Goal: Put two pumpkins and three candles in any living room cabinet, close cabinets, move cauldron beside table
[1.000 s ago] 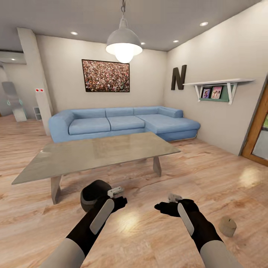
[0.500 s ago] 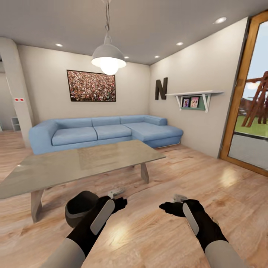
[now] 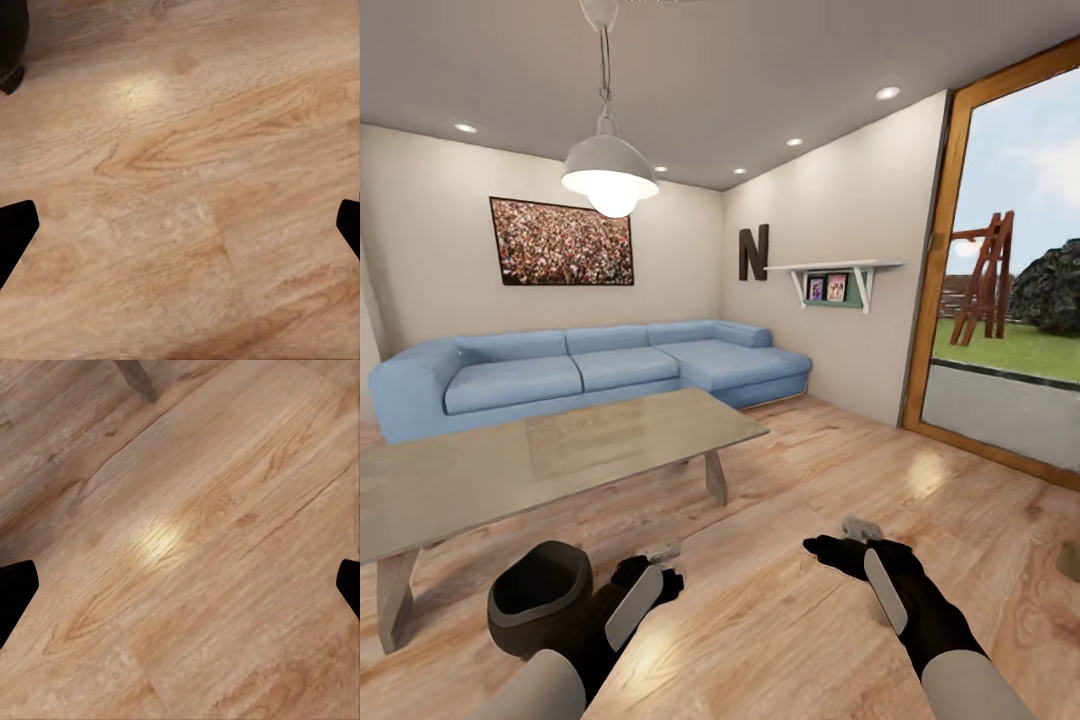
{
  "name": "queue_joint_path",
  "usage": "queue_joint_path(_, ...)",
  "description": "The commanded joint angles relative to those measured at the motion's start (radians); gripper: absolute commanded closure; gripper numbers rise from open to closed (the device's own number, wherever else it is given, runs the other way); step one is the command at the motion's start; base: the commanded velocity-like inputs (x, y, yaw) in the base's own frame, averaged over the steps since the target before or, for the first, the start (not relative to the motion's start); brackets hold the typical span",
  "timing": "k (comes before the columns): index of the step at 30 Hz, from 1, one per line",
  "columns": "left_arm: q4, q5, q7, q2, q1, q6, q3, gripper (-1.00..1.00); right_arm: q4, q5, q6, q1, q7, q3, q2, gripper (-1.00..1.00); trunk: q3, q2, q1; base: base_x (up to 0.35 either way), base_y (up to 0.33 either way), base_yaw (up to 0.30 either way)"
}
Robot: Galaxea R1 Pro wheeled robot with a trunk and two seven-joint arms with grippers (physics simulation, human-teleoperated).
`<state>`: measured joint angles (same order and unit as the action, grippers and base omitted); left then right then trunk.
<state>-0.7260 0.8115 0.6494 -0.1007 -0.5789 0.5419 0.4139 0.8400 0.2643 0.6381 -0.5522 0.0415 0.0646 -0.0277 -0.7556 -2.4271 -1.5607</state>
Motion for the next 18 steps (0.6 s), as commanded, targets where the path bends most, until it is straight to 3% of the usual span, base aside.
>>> queue_joint_path(1,0.018,0.005,0.008,0.001,-0.001,-0.015,0.004,-1.00,-0.001,-0.002,-0.011,0.000,0.004,0.002,0.000,-1.00,0.003,0.007,0.004,0.000,0.000,-0.252)
queue_joint_path(6,0.195,-0.014,-0.014,0.005,0.002,-0.223,0.012,-1.00,-0.138,-0.005,-0.197,0.000,0.000,-0.001,0.005,-1.00,0.023,0.042,0.023,0.000,0.000,-0.255)
queue_joint_path(10,0.341,-0.016,-0.159,0.004,0.003,-0.373,0.043,-1.00,-0.193,-0.004,-0.249,0.000,0.000,-0.002,0.004,-1.00,0.038,0.070,0.039,0.000,0.000,-0.258)
queue_joint_path(12,0.407,-0.017,-0.228,0.001,0.002,-0.414,0.048,-1.00,-0.202,-0.002,-0.257,0.000,0.000,-0.001,0.003,-1.00,0.046,0.084,0.046,0.000,0.000,-0.265)
queue_joint_path(18,0.459,-0.018,-0.275,0.000,0.002,-0.455,0.052,-1.00,-0.231,0.007,-0.264,0.000,0.005,0.004,0.002,-1.00,0.066,0.126,0.069,0.000,0.000,-0.272)
